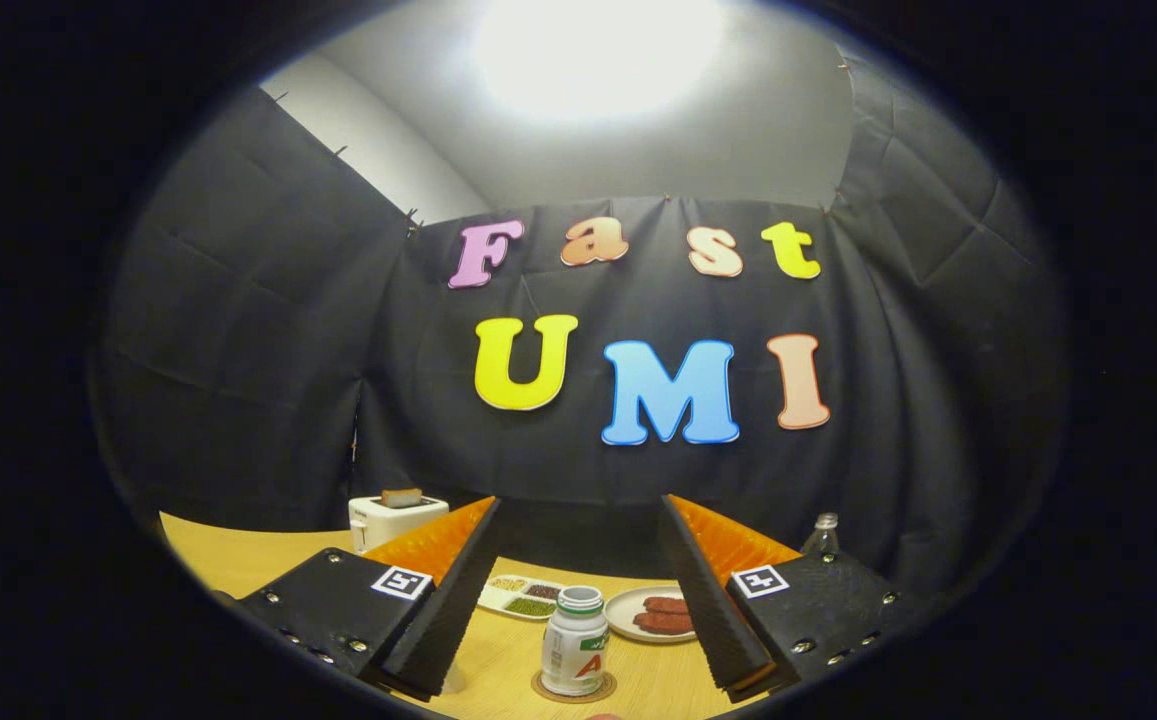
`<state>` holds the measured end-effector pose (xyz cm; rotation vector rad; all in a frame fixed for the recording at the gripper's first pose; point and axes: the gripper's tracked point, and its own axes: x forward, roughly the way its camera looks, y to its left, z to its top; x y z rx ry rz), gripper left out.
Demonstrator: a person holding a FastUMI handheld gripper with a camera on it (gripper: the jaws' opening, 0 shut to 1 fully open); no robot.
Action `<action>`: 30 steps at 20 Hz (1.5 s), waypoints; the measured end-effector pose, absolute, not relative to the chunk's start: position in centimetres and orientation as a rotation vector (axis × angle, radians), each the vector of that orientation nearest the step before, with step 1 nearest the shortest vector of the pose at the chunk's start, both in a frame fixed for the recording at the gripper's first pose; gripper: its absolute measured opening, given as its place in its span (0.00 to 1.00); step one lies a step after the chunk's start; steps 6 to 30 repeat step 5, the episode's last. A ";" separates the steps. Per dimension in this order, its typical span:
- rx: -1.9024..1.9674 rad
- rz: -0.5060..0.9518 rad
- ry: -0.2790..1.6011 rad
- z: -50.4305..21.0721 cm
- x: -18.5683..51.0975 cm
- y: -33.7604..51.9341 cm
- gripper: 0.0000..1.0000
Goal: Take the bottle from table, then pour the juice into the cup, finally place the bottle on the coaster
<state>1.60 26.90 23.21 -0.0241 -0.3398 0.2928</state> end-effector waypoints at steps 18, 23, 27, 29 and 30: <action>-0.037 0.255 -0.401 25.2 -0.3 24.5 0.93; -0.037 0.255 -0.401 25.2 -0.3 24.5 0.93; -0.037 0.255 -0.401 25.2 -0.3 24.5 0.93; -0.037 0.255 -0.401 25.2 -0.3 24.5 0.93; -0.037 0.255 -0.401 25.2 -0.3 24.5 0.93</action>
